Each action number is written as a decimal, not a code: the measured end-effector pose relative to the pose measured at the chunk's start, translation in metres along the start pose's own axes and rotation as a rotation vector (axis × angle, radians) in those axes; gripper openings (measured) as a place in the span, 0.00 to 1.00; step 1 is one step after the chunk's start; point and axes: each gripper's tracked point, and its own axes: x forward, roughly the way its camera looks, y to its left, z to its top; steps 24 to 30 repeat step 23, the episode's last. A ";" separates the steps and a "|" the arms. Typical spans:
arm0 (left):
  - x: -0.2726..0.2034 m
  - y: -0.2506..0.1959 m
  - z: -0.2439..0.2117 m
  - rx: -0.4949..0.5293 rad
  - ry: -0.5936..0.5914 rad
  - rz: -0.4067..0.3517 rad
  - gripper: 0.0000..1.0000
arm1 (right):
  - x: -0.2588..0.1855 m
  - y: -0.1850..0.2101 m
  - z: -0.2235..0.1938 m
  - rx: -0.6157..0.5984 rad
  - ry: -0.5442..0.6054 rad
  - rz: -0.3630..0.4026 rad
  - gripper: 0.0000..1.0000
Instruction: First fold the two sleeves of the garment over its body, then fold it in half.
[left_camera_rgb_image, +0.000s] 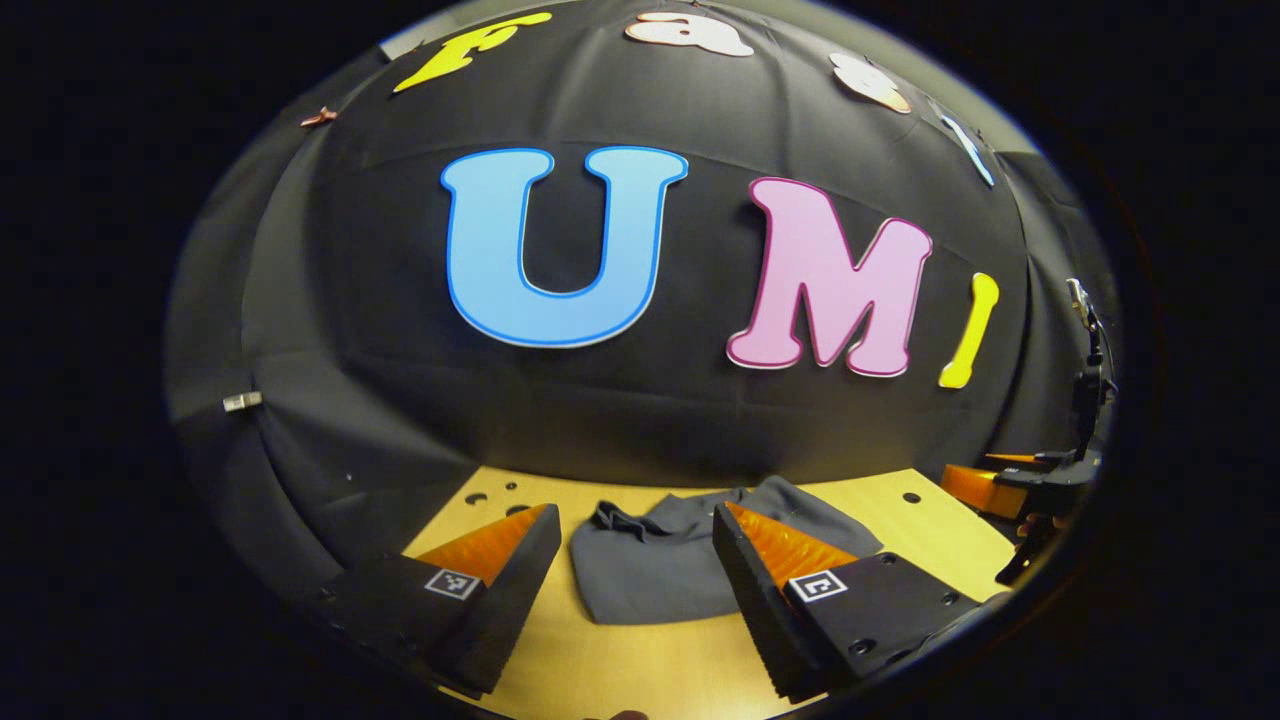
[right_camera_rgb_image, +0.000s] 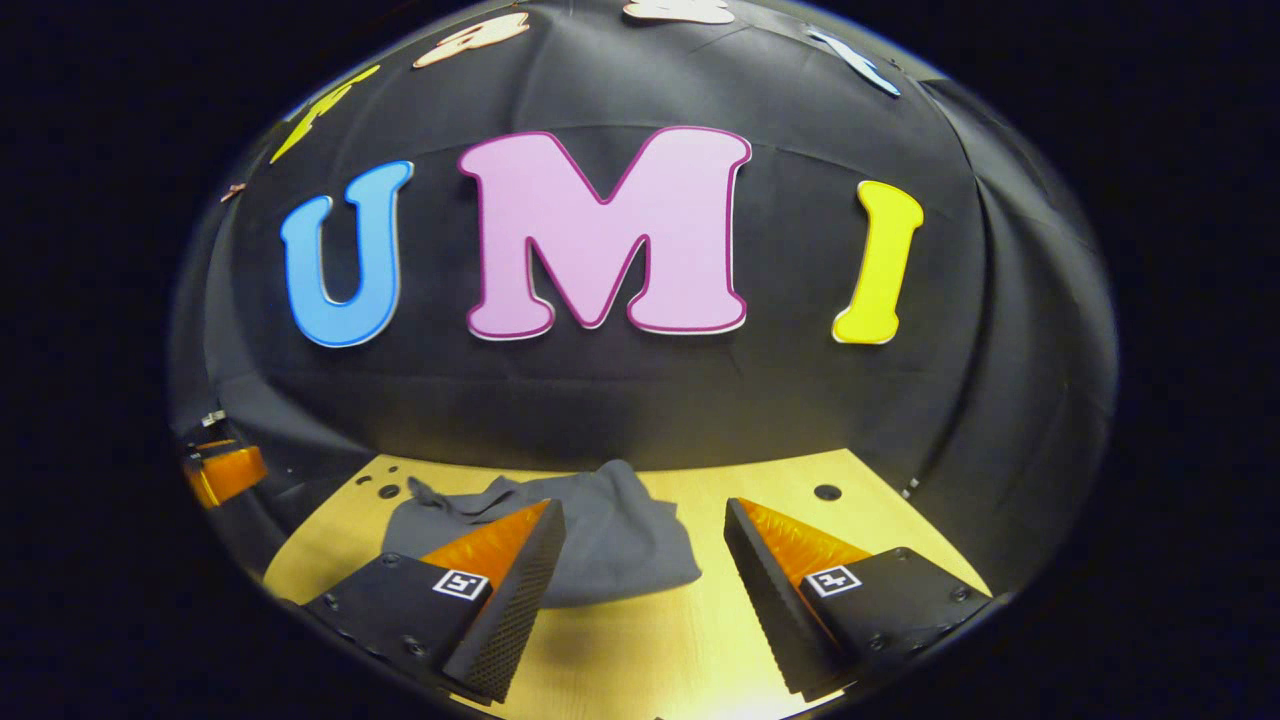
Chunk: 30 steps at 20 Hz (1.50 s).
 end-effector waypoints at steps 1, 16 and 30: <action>-0.010 0.000 -0.013 -0.006 0.005 0.007 0.96 | -0.016 0.004 -0.013 0.014 0.019 0.009 0.98; -0.106 -0.019 -0.105 0.065 0.110 -0.031 0.96 | -0.140 0.016 -0.062 0.004 0.019 0.004 0.98; -0.103 -0.029 -0.118 0.104 0.130 -0.021 0.96 | -0.156 0.024 -0.079 -0.009 0.057 0.056 0.98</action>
